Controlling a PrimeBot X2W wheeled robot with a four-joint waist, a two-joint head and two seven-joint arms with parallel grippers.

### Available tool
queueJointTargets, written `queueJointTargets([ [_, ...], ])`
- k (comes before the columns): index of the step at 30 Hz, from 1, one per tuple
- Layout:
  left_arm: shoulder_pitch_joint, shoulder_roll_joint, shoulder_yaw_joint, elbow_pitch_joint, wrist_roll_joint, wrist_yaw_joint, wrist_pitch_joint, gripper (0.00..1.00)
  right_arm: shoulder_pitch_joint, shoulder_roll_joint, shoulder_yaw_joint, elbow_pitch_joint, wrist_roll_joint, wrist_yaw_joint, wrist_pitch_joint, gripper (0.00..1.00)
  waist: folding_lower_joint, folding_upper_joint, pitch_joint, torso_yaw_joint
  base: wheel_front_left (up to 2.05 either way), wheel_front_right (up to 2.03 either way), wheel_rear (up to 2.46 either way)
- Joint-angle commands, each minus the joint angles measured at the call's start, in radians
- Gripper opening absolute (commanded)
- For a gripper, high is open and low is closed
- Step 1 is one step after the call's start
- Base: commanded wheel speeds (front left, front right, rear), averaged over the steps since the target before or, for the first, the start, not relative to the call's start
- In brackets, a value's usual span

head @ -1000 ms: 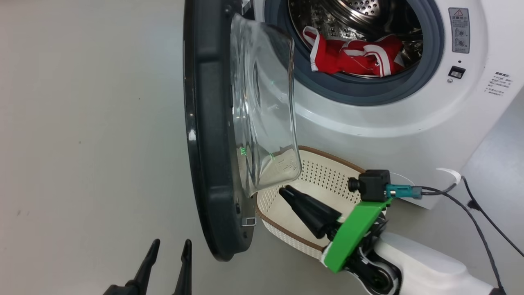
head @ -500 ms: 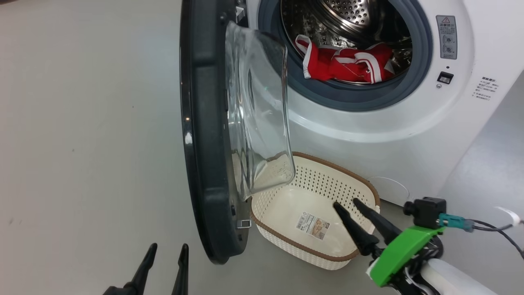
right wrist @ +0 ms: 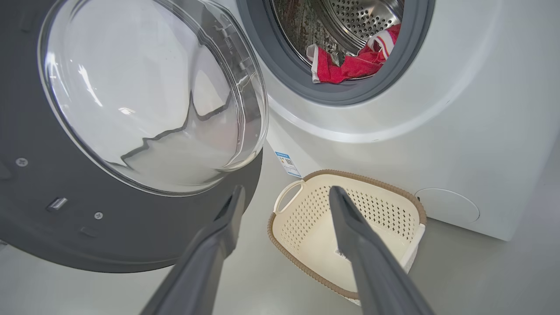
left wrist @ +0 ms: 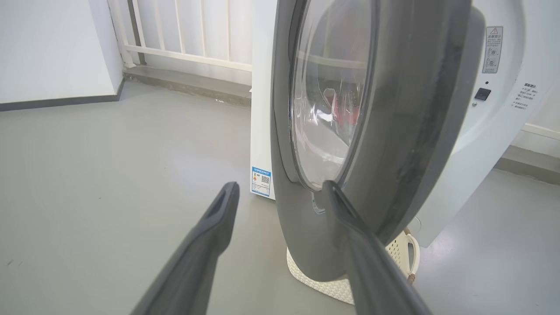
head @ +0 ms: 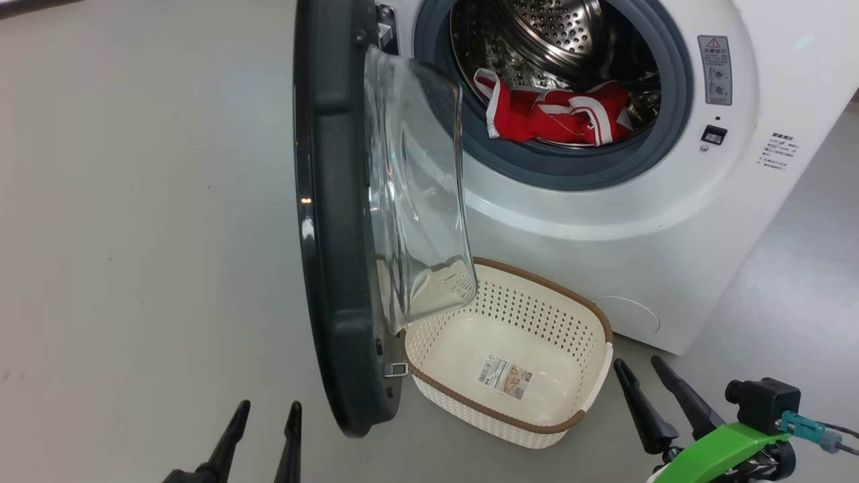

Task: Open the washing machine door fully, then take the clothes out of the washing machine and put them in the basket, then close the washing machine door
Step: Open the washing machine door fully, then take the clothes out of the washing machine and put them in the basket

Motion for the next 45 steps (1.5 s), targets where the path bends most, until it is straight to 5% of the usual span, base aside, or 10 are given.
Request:
queueJointTargets([
  [1,-0.029,0.006,0.038,-0.017,0.012,-0.002,-0.012,1.0,0.002,-0.002,-0.005,-0.031,-0.028,0.008,-0.007,1.0,0.0,0.0,-0.001,-0.001,0.0,0.0,0.0],
  [14,-0.033,0.006,0.039,-0.014,0.018,-0.006,-0.012,1.0,0.116,0.113,-0.254,-0.184,-0.428,0.008,-0.007,1.0,0.0,0.0,-0.002,-0.005,0.0,0.0,0.0],
  [34,-0.023,0.006,0.04,-0.028,0.02,-0.004,-0.012,1.0,0.188,0.177,-0.335,-0.187,-0.498,0.008,-0.007,1.0,0.0,0.0,-0.013,-0.004,0.0,0.0,0.0],
  [35,-0.023,0.006,0.042,-0.031,0.021,-0.004,-0.012,0.77,0.189,0.178,-0.335,-0.187,-0.498,0.008,-0.007,1.0,0.0,0.0,-0.014,-0.005,0.0,0.0,0.0],
  [36,-0.024,0.006,0.043,-0.033,0.018,-0.004,-0.012,0.28,0.189,0.179,-0.334,-0.187,-0.498,0.008,-0.007,1.0,0.0,0.0,-0.015,-0.005,0.0,0.0,0.0],
  [37,-0.025,0.006,0.046,-0.038,0.01,-0.004,-0.012,0.0,0.19,0.179,-0.334,-0.187,-0.499,0.008,-0.007,1.0,0.0,0.0,-0.016,-0.005,0.0,0.0,0.0],
  [45,-0.054,0.006,0.104,-0.139,-0.031,0.009,-0.012,0.0,0.194,0.185,-0.333,-0.19,-0.504,0.008,-0.007,1.0,0.0,0.0,-0.024,-0.006,0.0,0.0,0.0],
])
